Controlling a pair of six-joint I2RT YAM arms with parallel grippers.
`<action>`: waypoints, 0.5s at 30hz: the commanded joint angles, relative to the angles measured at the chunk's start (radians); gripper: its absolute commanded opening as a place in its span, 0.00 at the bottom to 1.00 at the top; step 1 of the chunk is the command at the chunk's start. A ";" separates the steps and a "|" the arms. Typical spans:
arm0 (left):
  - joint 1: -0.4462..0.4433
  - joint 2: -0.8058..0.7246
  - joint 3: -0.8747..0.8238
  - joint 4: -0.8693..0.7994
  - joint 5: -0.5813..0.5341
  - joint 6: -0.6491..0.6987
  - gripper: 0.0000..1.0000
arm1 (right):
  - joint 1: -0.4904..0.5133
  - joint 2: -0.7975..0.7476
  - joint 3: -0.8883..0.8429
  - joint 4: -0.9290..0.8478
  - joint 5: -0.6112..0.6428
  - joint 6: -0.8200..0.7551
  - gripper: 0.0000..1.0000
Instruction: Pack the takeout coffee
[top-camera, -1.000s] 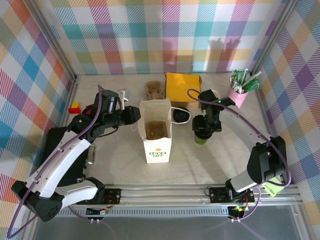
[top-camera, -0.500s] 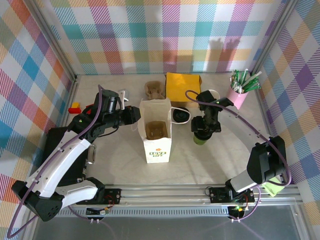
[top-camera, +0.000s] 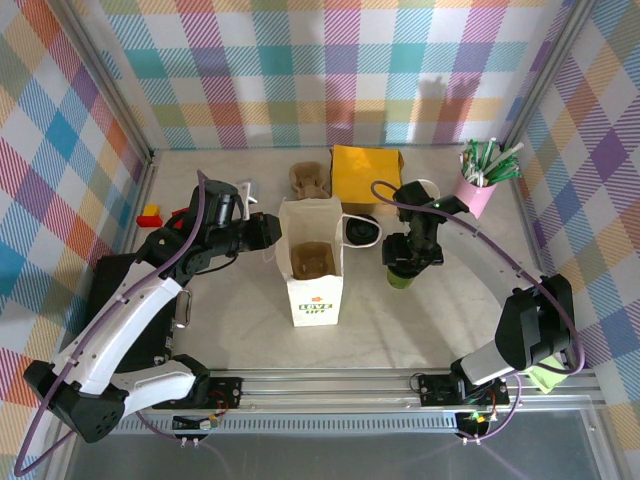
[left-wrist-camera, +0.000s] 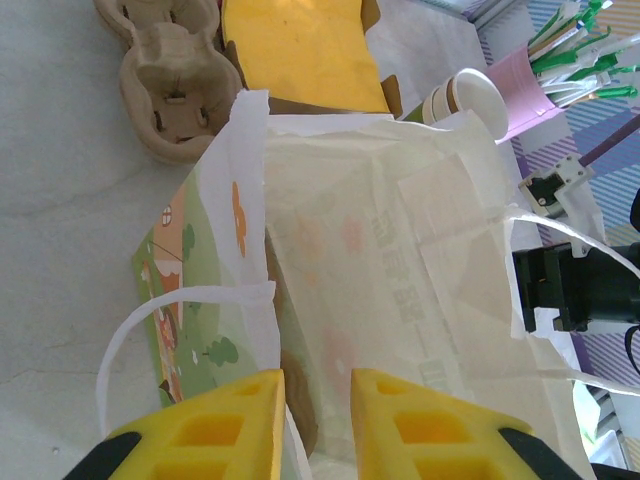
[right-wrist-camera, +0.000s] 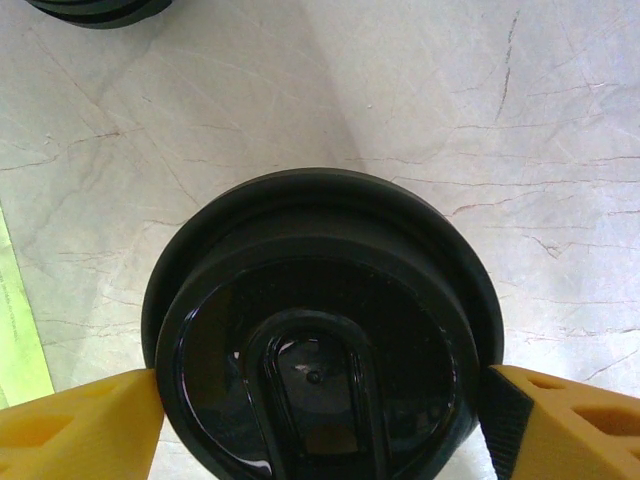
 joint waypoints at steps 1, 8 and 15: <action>0.014 -0.015 -0.005 -0.006 -0.001 0.002 0.24 | 0.006 0.003 -0.008 -0.015 -0.008 -0.014 0.81; 0.013 -0.016 -0.008 -0.008 -0.004 0.000 0.24 | 0.006 0.032 -0.024 -0.002 -0.012 -0.020 0.77; 0.014 -0.009 -0.009 -0.002 -0.001 -0.002 0.24 | 0.011 0.061 -0.044 -0.013 0.018 -0.033 0.76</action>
